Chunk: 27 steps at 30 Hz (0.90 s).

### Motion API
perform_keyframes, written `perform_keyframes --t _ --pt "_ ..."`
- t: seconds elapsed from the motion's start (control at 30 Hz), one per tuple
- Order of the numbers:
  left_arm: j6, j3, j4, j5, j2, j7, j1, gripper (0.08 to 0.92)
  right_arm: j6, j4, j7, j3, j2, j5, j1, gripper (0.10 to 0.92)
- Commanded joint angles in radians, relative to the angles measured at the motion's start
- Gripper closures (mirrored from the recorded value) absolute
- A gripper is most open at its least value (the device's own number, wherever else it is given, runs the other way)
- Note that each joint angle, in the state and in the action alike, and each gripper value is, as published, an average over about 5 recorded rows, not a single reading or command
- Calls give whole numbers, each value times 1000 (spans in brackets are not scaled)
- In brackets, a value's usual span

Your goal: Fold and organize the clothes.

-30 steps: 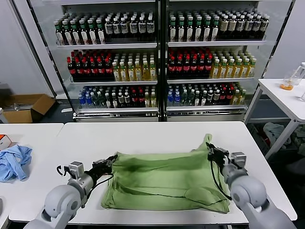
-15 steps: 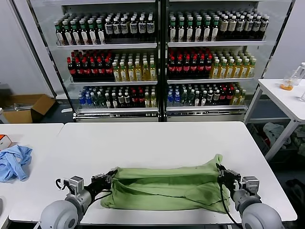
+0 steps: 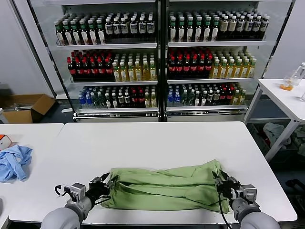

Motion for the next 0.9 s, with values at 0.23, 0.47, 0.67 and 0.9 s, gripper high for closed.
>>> perform_keyframes --t 0.23,0.47,0.67,0.9 --pt "-74 41 2 201 -246 -141 78 291 9 41 2 -7 10 -38 -60 292" --pt "-90 54 89 246 -290 -162 40 180 21 39 0 -11 5 -42 -72 205" --pt "-103 57 120 267 -307 -162 40 180 26 37 -2 -11 -3 -39 -68 203" --pt "-113 42 120 254 -307 -153 59 328 29 32 -3 -17 -7 -36 -62 203"
